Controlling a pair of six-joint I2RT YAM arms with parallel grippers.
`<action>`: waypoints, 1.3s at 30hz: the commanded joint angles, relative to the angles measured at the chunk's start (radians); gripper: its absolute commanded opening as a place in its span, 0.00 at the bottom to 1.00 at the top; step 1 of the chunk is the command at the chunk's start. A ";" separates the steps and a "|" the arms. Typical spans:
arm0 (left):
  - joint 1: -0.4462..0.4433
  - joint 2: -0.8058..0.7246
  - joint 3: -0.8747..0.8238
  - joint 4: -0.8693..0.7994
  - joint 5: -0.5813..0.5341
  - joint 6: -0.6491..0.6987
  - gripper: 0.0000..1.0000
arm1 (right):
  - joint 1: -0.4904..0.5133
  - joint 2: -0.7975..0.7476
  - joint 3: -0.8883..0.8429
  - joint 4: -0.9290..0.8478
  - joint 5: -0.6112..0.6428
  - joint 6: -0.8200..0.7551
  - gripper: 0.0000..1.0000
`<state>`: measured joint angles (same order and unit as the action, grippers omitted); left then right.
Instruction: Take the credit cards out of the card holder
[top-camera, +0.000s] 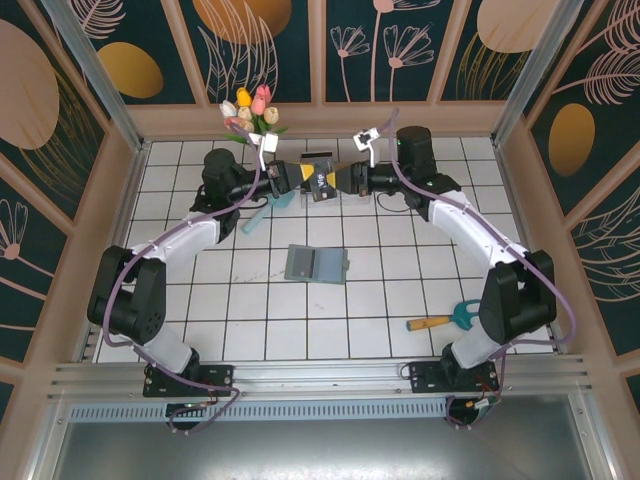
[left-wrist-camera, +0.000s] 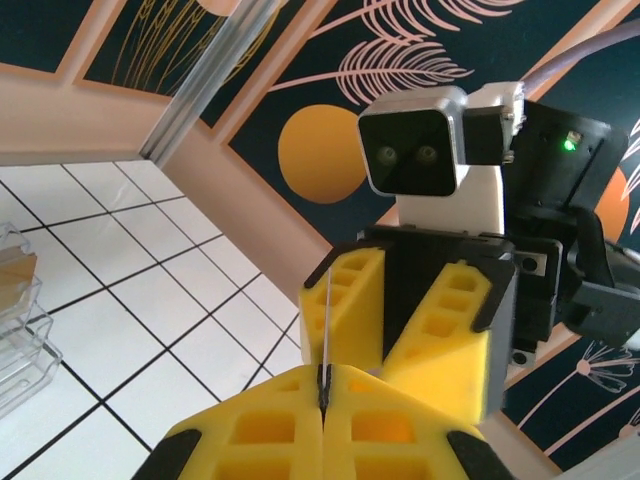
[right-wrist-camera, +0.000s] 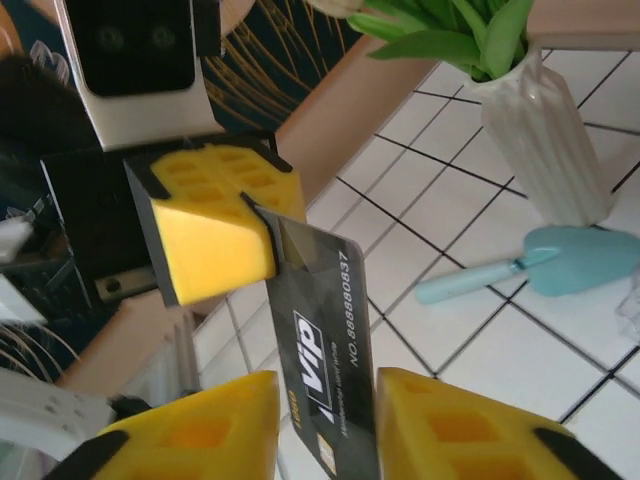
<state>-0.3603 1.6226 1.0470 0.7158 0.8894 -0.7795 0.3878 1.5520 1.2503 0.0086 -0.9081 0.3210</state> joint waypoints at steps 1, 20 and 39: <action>-0.003 -0.043 0.025 0.049 -0.069 -0.065 0.00 | 0.006 -0.078 -0.086 0.238 0.061 0.279 0.49; -0.002 -0.143 -0.058 0.159 -0.264 -0.371 0.00 | 0.116 -0.133 -0.269 0.706 0.299 0.672 0.47; -0.001 -0.192 -0.111 0.158 -0.284 -0.428 0.00 | 0.126 -0.102 -0.234 0.676 0.304 0.649 0.04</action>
<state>-0.3614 1.4731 0.9413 0.8650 0.6140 -1.2068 0.5060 1.4437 0.9871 0.6693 -0.6178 0.9989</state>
